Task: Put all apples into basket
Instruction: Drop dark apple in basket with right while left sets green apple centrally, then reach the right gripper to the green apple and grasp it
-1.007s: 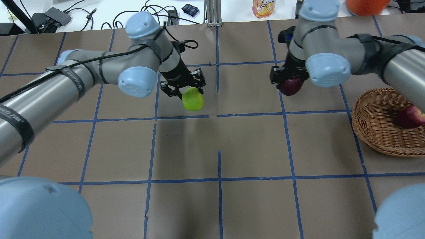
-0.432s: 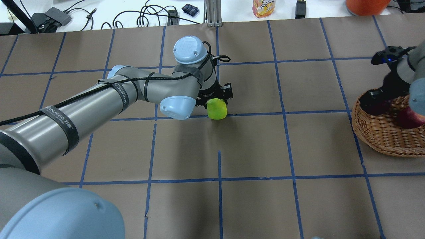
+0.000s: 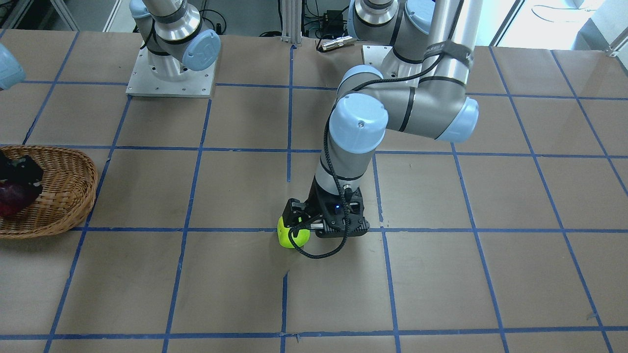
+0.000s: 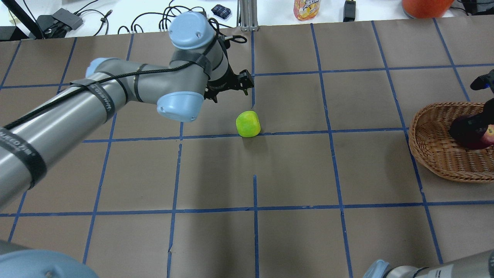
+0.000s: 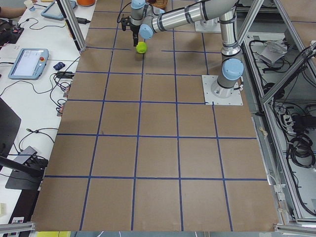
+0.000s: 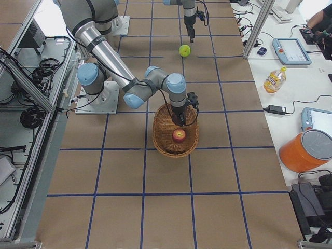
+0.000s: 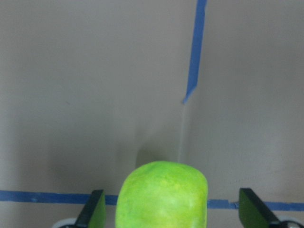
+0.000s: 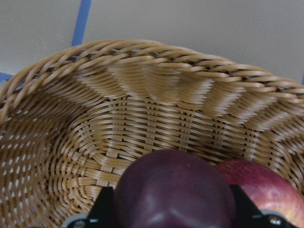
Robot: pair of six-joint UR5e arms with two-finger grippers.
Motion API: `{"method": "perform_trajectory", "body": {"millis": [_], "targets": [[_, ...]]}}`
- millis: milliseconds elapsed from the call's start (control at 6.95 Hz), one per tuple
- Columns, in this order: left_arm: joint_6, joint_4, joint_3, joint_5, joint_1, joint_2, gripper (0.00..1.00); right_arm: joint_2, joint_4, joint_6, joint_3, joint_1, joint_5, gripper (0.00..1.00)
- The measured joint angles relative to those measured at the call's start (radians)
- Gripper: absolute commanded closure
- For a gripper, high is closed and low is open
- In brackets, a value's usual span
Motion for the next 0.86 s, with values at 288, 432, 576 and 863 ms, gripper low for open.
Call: {"method": "perform_trajectory", "body": {"millis": [288, 432, 576, 863], "targets": [[0.194, -0.358, 0.118, 0.019, 0.103, 0.147, 0.00, 0.033, -0.031, -0.024, -0.004, -0.011, 0.007, 0.00], [0.264, -0.519, 0.154, 0.053, 0.137, 0.212, 0.00, 0.035, -0.039, -0.033, -0.005, -0.012, 0.006, 0.00], [0.294, -0.620, 0.172, 0.096, 0.159, 0.266, 0.00, 0.030, -0.039, -0.039, -0.005, -0.012, 0.001, 0.00], [0.304, -0.658, 0.169, 0.104, 0.217, 0.310, 0.00, -0.017, 0.007, -0.036, 0.001, -0.007, -0.007, 0.00]]}}
